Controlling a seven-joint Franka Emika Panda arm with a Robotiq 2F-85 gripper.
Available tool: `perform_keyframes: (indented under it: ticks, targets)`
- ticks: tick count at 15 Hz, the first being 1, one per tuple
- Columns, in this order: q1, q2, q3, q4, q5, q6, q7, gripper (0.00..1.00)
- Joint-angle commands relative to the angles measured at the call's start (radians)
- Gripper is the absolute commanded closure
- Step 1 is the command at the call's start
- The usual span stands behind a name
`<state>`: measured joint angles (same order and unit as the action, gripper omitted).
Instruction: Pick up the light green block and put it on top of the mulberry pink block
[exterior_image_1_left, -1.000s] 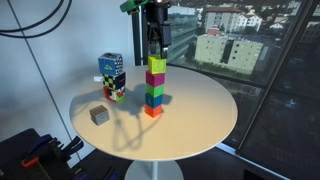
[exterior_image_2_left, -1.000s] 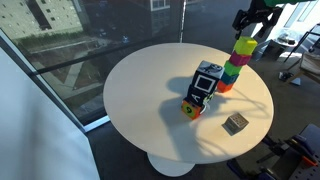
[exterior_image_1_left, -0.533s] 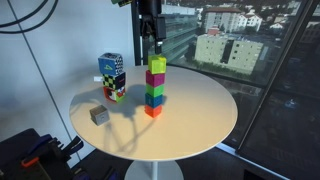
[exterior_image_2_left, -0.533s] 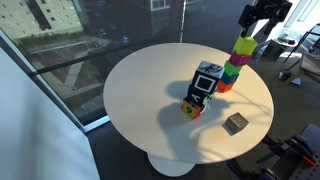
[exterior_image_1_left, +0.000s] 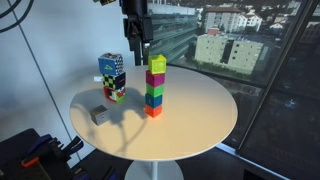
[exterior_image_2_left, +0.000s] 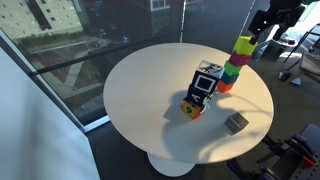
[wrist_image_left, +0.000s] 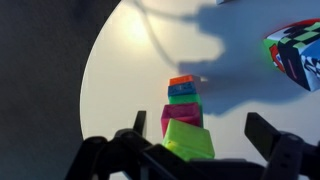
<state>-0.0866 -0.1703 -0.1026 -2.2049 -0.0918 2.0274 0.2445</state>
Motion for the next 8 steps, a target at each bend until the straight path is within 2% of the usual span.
perform_keyframes:
  ticks: [1,8]
  targets:
    - [-0.006,-0.067,0.013,-0.081,-0.007,0.006,-0.051,0.00]
    - [0.004,-0.116,0.018,-0.181,0.015,0.039,-0.166,0.00]
